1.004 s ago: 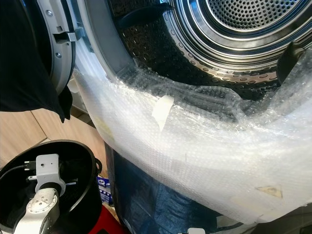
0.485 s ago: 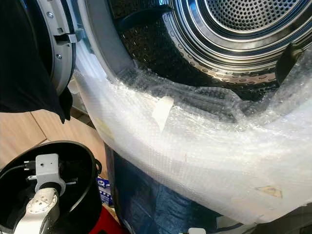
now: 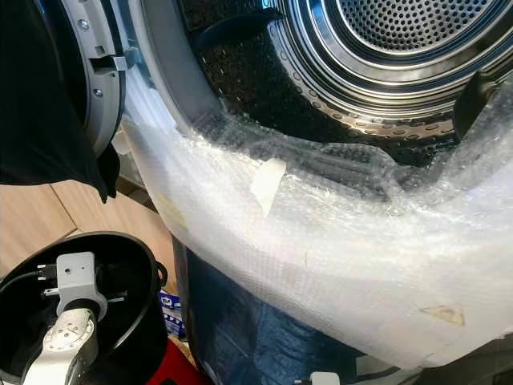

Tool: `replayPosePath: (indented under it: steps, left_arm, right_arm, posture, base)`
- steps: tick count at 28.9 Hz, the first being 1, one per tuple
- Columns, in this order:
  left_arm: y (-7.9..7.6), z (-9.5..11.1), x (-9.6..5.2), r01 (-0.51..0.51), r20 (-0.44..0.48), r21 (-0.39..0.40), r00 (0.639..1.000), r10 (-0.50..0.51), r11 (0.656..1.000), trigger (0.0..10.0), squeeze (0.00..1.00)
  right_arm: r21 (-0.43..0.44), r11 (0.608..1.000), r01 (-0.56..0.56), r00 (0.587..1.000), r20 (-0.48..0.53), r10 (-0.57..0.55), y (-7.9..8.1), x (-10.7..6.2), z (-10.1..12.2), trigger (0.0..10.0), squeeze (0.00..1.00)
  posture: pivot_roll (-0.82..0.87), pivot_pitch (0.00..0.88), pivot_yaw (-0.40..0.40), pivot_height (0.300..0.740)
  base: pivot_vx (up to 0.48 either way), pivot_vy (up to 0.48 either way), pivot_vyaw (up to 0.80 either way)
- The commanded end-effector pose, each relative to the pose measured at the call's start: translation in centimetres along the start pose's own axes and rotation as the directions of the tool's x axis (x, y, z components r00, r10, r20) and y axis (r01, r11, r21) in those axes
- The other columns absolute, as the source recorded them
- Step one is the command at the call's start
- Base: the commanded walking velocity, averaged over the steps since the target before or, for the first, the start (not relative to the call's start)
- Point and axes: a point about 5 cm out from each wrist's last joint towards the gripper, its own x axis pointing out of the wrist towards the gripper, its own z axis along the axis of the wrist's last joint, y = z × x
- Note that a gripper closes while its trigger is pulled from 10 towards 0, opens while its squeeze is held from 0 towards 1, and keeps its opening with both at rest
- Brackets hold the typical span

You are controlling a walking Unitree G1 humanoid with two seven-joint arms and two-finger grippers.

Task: Clothes washing

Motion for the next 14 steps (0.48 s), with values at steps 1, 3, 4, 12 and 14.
replayPosePath:
  steps: [1, 3, 4, 12, 14]
  left_arm:
    - [-0.13, 0.28, 0.05, -0.004, 0.02, -0.007, 1.0, 0.004, 1.0, 10.0, 0.0]
    - [-0.17, 0.24, 0.03, -0.002, 0.019, -0.008, 1.0, 0.002, 1.0, 10.0, 0.0]
    - [-0.21, 0.21, 0.02, -0.001, 0.018, -0.007, 1.0, 0.001, 1.0, 10.0, 0.0]
    - [-0.36, 0.28, 0.09, 0.005, 0.022, -0.005, 1.0, -0.005, 1.0, 10.0, 0.0]
    - [-0.38, 0.24, 0.1, 0.006, 0.022, -0.005, 1.0, -0.006, 1.0, 10.0, 0.0]
  right_arm:
    - [0.011, 1.0, 0.007, 1.0, -0.002, -0.007, -0.28, -0.15, -0.26, 10.0, 0.0]
    - [0.012, 1.0, 0.009, 1.0, -0.006, -0.009, -0.35, -0.2, -0.4, 10.0, 0.0]
    - [0.012, 1.0, 0.01, 1.0, -0.008, -0.009, -0.36, -0.22, -0.46, 10.0, 0.0]
    - [0.009, 1.0, 0.006, 1.0, -0.009, -0.006, -0.28, -0.23, -0.51, 10.0, 0.0]
    - [0.007, 1.0, 0.004, 1.0, -0.009, -0.004, -0.28, -0.23, -0.52, 10.0, 0.0]
  posture:
    - [0.12, 0.044, -0.009, 0.74]
    - [0.12, 0.044, -0.009, 0.74]
    - [0.12, 0.041, -0.008, 0.74]
    - [0.12, 0.038, -0.007, 0.74]
    - [0.11, 0.03, -0.006, 0.74]
  base:
    - [0.0, 0.0, 0.0]
    - [0.0, 0.0, 0.0]
    - [0.0, 0.0, 0.0]
    - [0.0, 0.0, 0.0]
    - [0.0, 0.0, 0.0]
